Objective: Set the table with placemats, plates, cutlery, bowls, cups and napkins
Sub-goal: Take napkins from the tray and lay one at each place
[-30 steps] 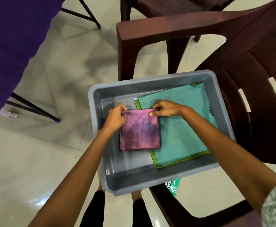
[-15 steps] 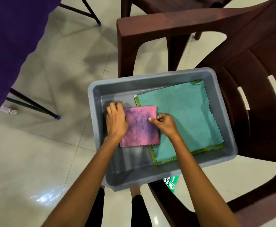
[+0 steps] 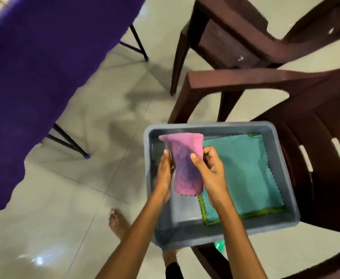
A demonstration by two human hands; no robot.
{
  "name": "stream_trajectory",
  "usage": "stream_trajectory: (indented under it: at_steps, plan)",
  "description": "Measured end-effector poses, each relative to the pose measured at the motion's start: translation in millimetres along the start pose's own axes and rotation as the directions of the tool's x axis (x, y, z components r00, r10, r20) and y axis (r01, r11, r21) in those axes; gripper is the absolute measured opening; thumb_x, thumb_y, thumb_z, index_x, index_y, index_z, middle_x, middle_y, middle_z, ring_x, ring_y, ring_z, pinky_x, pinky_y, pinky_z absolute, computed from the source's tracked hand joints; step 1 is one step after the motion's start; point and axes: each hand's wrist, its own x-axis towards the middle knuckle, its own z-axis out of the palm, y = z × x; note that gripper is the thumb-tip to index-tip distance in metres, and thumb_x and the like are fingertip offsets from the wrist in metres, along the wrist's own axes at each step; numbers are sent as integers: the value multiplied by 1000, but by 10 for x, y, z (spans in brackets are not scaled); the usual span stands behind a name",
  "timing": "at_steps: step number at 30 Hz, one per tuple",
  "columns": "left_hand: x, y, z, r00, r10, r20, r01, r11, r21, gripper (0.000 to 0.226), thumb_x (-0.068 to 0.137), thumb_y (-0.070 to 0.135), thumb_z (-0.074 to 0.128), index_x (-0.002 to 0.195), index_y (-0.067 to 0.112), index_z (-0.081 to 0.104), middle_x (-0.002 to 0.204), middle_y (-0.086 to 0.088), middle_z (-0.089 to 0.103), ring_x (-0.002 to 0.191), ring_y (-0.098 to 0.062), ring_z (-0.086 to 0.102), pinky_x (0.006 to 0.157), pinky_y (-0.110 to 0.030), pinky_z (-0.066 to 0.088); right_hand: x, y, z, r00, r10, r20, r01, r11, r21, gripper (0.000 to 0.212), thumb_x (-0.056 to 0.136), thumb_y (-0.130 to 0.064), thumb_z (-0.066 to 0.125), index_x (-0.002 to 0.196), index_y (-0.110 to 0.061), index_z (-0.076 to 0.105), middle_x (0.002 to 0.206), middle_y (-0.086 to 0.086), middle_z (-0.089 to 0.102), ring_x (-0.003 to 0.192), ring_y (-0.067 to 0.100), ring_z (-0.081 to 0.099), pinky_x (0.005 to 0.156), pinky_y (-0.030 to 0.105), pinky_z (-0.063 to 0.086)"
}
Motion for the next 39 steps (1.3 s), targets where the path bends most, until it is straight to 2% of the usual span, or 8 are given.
stream_trajectory:
  at_steps: [7,12,16,23,28,34,36,39]
  plan:
    - [-749,1202,-504,963,-28,268,123,930,-346,111,50,81,65,137,13,47,140,-8,49,123,-16,52,91,-31,51,-94,-899,599,995,94,-25,-87,973,212,16,81,-33,67,83,-20,58,83,-2,59,79,8,55,68,23,47]
    - [-1029,1999,-1241,974,30,224,30,965,-260,66,66,54,76,112,9,63,93,-2,74,77,-14,71,59,-27,56,-73,-1268,1220,991,130,-22,-127,986,106,26,76,-43,72,87,-23,59,83,-11,64,76,5,57,63,26,43]
    - [-1251,2512,-1742,975,167,146,-138,972,-191,55,65,18,82,114,7,58,93,-3,74,81,-16,71,63,-27,56,19,-1607,1752,996,74,-44,-71,995,75,17,86,-31,64,89,-17,55,80,-1,54,70,8,46,57,22,35]
    - [-1249,3394,-2168,954,284,91,-270,952,-141,78,48,31,88,116,1,62,111,-20,67,101,-32,66,85,-41,53,473,-2170,2438,981,-139,132,152,984,-93,52,84,-8,68,125,-26,42,107,-2,62,88,-1,64,75,13,51]
    - [-1130,4025,-1764,918,346,-192,-349,937,17,29,85,2,52,112,-3,62,106,-37,53,85,-47,63,72,-51,51,1042,-2601,2645,939,-201,279,268,936,-229,51,66,-53,70,115,-45,61,122,-18,61,117,-1,53,99,13,40]
    - [-663,4884,-1704,654,213,-726,-268,963,40,48,88,50,52,98,4,64,95,-23,65,87,-36,61,88,-44,45,2125,-2857,3243,961,-173,216,252,872,-419,40,79,-18,71,113,-36,60,124,-1,61,121,27,53,99,29,42]
    - [-279,4830,-1797,690,334,-643,-412,911,32,89,65,80,53,108,3,61,105,-16,66,101,-32,61,94,-40,46,2557,-2863,3349,883,-158,441,317,895,-314,53,78,-26,67,126,-38,46,132,-9,53,124,13,51,100,23,43]
    - [95,4817,-1983,720,335,-608,-407,913,21,50,87,37,61,123,4,53,113,-9,62,108,-28,59,91,-35,46,3162,-2914,3406,806,-65,588,339,865,-369,69,67,-49,64,132,-43,41,128,-24,53,111,-8,52,92,12,43]
